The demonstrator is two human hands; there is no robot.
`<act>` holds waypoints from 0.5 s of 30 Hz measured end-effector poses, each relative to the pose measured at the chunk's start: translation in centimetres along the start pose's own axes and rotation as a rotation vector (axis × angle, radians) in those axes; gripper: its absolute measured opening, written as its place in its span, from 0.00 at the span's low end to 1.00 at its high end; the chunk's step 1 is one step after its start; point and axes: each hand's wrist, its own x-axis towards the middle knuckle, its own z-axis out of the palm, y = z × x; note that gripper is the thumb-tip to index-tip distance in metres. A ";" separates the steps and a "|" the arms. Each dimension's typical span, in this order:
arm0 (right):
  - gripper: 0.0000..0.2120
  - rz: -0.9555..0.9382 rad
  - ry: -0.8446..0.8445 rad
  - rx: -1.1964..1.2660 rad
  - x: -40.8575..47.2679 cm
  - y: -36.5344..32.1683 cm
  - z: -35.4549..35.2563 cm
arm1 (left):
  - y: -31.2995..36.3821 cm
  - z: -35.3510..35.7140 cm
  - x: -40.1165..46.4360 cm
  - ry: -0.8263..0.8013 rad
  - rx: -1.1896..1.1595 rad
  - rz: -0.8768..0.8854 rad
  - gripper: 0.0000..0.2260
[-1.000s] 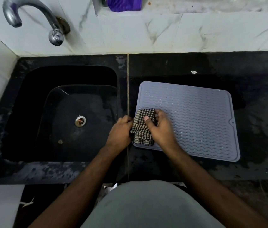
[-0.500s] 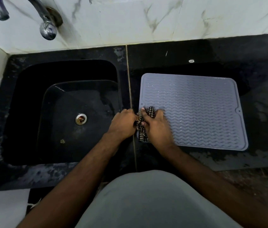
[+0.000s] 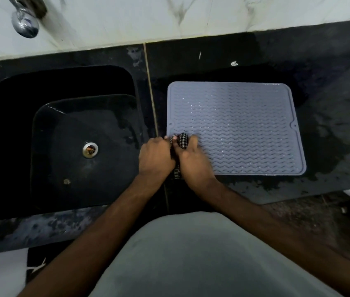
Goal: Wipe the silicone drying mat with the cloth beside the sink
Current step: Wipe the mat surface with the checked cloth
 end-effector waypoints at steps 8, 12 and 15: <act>0.27 0.017 0.036 -0.130 -0.9 2.1 -0.4 | 2.6 1.9 -1.4 0.076 0.231 -0.096 0.22; 0.28 0.066 0.040 -0.129 -2.0 4.5 -1.1 | 3.4 2.5 -2.0 0.094 0.336 -0.126 0.25; 0.28 0.105 0.050 -0.122 -2.8 6.8 -1.5 | 4.3 2.8 -2.0 0.061 0.371 -0.148 0.25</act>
